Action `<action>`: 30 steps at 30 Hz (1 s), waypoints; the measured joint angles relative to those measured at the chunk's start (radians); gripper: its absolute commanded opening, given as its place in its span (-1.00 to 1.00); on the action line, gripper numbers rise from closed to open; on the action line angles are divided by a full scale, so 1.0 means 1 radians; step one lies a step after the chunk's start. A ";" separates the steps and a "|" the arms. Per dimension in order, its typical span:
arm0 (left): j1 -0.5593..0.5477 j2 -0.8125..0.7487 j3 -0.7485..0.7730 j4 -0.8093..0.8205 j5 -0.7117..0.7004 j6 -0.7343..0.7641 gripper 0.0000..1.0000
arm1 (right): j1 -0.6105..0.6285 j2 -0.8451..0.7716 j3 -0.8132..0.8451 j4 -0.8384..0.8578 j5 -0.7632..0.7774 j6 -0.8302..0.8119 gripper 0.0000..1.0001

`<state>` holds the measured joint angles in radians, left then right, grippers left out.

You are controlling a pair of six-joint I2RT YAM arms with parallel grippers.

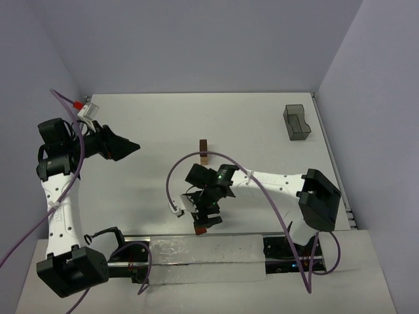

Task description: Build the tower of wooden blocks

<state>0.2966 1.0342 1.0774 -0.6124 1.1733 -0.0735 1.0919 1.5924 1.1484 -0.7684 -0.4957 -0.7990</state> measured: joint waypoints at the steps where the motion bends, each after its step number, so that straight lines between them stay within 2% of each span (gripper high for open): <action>1: 0.000 -0.009 -0.003 0.002 0.003 -0.005 0.91 | 0.014 0.014 0.000 0.005 0.003 0.000 0.63; 9: 0.000 -0.071 -0.016 0.039 0.032 -0.068 0.91 | 0.049 0.108 0.006 0.054 0.019 0.032 0.64; 30: 0.000 -0.053 -0.017 0.131 0.028 -0.187 0.91 | 0.110 0.151 0.009 0.111 0.069 0.129 0.59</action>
<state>0.2966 0.9809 1.0607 -0.4818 1.2008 -0.2602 1.2022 1.7431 1.1576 -0.6569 -0.4268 -0.6701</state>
